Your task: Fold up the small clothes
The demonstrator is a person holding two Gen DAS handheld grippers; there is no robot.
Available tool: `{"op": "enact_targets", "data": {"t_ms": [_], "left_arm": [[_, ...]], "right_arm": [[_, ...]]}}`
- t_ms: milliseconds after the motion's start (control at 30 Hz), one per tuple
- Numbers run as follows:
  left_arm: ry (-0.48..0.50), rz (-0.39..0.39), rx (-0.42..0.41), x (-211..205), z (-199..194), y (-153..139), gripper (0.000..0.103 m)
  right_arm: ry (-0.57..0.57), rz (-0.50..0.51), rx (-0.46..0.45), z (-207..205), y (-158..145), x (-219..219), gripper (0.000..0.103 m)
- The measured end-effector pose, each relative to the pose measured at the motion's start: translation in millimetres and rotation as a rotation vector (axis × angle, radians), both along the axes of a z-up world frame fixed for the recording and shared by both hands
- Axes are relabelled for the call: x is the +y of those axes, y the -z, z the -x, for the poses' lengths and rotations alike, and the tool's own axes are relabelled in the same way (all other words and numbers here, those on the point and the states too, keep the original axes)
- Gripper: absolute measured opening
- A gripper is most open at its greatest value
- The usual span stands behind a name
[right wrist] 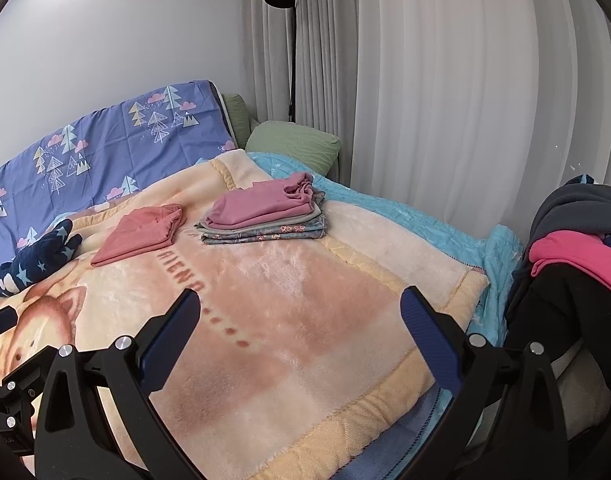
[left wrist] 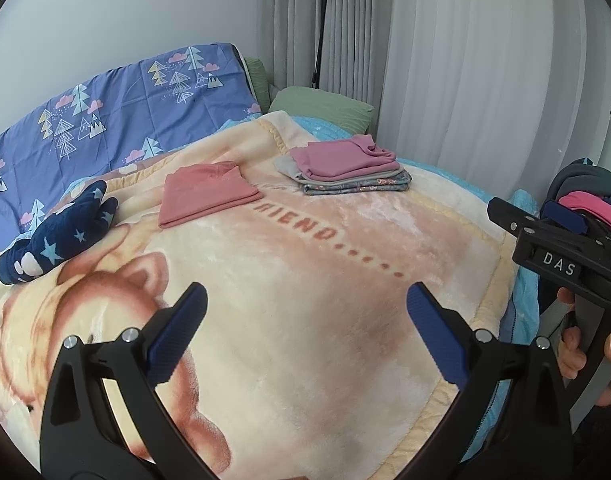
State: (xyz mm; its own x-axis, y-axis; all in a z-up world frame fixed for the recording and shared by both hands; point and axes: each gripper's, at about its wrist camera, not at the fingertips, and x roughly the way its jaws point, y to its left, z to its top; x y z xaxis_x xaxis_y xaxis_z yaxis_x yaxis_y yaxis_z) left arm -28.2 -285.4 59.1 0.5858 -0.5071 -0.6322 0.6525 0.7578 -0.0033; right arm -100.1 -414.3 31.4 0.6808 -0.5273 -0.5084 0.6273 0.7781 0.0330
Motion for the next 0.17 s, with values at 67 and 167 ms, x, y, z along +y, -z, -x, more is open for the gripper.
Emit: {"op": "enact_targets", "data": {"t_ms": [67, 167], "left_arm": [[0.0, -0.001, 0.001, 0.3, -0.2, 0.2, 0.101], [0.0, -0.001, 0.0, 0.4, -0.2, 0.2, 0.101]], "right_arm": [[-0.001, -0.001, 0.003, -0.8, 0.2, -0.6, 0.1], [-0.004, -0.001, 0.005, -1.2, 1.0, 0.2, 0.1]]}}
